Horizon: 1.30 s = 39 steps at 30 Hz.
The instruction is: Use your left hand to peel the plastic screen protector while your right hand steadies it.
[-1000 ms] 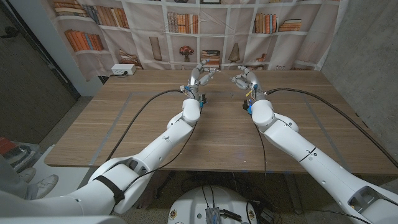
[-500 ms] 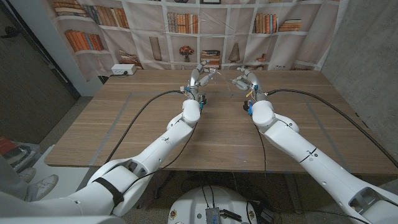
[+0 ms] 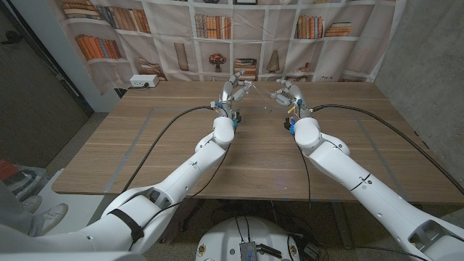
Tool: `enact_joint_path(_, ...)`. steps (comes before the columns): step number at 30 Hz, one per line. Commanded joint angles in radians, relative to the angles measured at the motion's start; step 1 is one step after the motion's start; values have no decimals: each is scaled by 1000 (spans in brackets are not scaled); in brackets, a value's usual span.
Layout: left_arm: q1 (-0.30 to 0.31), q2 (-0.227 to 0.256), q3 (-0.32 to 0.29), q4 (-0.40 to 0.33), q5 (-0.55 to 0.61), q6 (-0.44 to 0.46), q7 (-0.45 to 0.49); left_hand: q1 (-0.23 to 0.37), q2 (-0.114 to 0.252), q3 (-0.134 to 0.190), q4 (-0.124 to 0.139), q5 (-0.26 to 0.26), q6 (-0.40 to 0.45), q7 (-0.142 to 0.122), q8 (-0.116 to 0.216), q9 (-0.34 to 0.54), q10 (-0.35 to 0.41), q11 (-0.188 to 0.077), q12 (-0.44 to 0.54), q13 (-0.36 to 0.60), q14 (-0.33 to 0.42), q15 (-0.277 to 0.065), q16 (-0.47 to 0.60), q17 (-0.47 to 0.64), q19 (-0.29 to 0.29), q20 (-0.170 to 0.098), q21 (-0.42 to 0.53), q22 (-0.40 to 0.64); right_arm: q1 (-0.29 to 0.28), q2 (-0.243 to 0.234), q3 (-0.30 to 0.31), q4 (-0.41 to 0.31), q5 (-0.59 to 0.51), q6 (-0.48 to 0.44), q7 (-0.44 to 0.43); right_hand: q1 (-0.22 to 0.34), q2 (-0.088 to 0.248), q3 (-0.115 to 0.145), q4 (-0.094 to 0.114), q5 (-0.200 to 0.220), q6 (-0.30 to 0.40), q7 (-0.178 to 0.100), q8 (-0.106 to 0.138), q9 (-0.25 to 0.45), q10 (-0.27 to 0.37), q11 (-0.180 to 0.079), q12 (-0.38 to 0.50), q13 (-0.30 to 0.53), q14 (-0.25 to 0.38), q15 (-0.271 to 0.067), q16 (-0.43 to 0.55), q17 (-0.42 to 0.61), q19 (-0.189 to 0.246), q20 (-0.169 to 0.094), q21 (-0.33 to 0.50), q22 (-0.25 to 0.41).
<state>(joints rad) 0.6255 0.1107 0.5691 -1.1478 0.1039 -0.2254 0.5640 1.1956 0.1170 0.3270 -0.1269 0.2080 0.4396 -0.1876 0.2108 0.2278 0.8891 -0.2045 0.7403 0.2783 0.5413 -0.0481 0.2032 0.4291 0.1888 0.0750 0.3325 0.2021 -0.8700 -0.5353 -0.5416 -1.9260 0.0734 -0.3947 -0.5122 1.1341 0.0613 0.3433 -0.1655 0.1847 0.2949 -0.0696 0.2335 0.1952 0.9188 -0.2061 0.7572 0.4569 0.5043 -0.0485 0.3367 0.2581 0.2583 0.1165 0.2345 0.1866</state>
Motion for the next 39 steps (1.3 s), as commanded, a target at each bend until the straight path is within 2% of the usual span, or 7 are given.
enact_joint_path(1, -1, -8, 10, 2, 1, 17, -9, -4, 5, 1, 0, 5, -10, 2, -3, 3, 3, -4, 9, 1, 7, -178, -1, 4, -2, -2, 0, 5, 13, 7, -14, 5, 8, 14, 20, 10, 5, -4, 7, -3, -3, 6, -3, 4, 0, -5, -8, 5, 8, -172, 6, 6, -3, 3, -5, 3)
enact_joint_path(16, 0, -15, 11, 9, -5, 10, -17, -8, 5, 1, 1, 5, -15, 2, -3, 3, 1, -4, 16, -1, 3, -177, -3, 5, -3, -3, -1, 5, 39, 32, -27, 47, 0, 10, 5, 11, 13, -7, 10, -1, -1, 15, -4, 5, -8, -6, -13, 8, 10, -171, 11, 12, -11, 10, -8, 4)
enact_joint_path(29, 2, -11, 16, -1, -6, 18, -36, -9, 6, 2, 1, 6, -16, 1, -3, 3, -3, -4, 19, -4, 1, -178, -4, 5, -3, -2, -2, 5, 62, 44, -56, 78, -57, -47, -35, 13, 14, -10, 10, 1, 0, 17, -6, 5, -7, -6, -14, 11, 8, -169, 12, 15, -17, 14, -12, 4)
enact_joint_path(35, 7, -6, 15, -14, -4, 22, -35, -9, 6, 2, 1, 6, -17, 1, -3, 3, -3, -4, 22, -4, 0, -178, -5, 5, -3, -2, -2, 5, 76, 42, -75, 97, -104, -78, -56, 14, 14, -10, 10, 1, 2, 17, -6, 5, -6, -6, -14, 12, 8, -170, 11, 15, -18, 16, -12, 4)
enact_joint_path(39, 20, 8, 15, -42, 4, 42, -35, -10, 7, 3, 2, 6, -18, 2, -3, 3, -3, -4, 23, -5, 1, -178, -4, 5, -3, -3, -2, 5, 75, 41, -62, 103, -97, -86, -52, 15, 14, -10, 10, 2, 4, 15, -5, 6, -6, -6, -14, 12, 9, -170, 11, 15, -17, 16, -12, 4)
